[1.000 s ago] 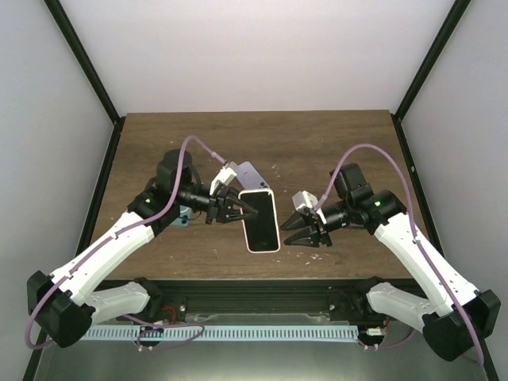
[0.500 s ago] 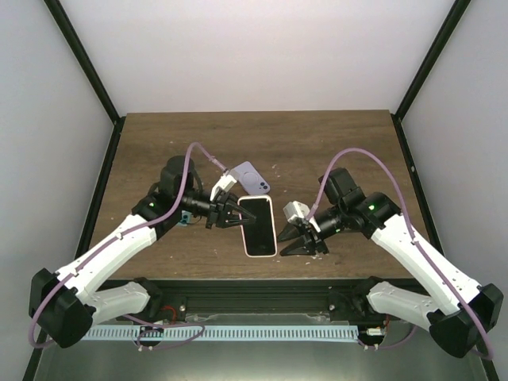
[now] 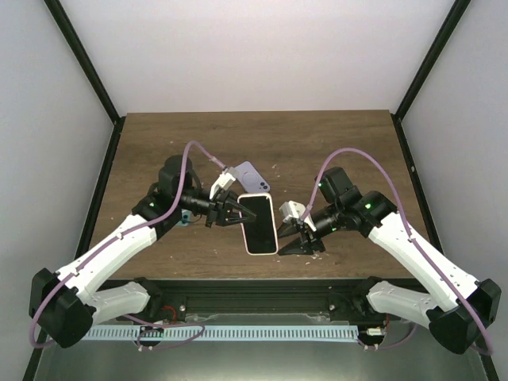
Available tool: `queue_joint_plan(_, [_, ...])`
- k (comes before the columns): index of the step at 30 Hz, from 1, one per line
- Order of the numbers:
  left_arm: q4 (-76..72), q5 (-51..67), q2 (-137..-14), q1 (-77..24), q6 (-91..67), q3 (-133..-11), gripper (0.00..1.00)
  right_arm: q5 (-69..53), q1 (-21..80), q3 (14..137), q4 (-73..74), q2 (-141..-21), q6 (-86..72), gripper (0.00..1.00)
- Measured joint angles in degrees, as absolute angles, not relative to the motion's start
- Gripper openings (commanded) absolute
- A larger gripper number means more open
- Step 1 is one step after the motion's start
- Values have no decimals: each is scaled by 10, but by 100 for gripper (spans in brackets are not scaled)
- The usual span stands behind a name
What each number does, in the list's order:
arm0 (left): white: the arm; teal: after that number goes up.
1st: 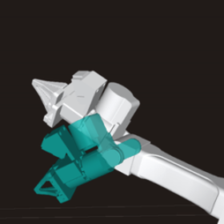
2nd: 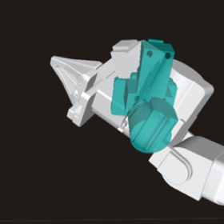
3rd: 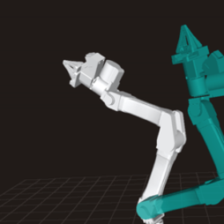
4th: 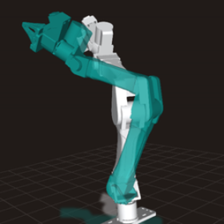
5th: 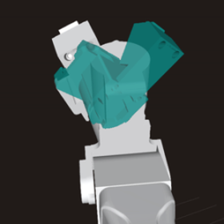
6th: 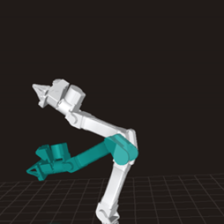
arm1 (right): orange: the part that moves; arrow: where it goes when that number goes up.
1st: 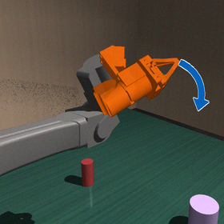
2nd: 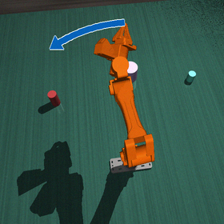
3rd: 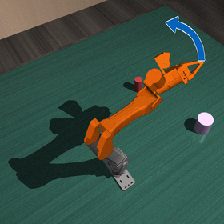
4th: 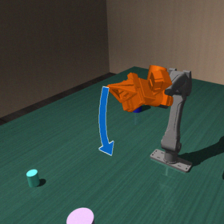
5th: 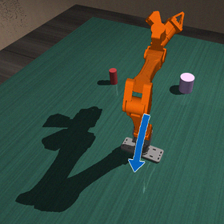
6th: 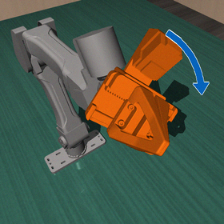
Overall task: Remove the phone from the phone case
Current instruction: Remove the phone case from the phone.
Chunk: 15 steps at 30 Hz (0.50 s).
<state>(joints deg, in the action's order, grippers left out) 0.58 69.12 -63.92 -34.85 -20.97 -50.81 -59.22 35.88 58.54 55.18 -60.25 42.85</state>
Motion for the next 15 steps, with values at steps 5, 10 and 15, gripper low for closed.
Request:
queue_joint_plan(5, [-19,693,-641,-348,-227,-502,0,-584,362,585,548,-603,428,41])
queue_joint_plan(10, [-26,693,-642,-348,-236,-499,0,-582,366,585,544,-604,424,47])
queue_joint_plan(15, [-36,692,-642,-348,-241,-495,0,-583,370,585,537,-605,422,30])
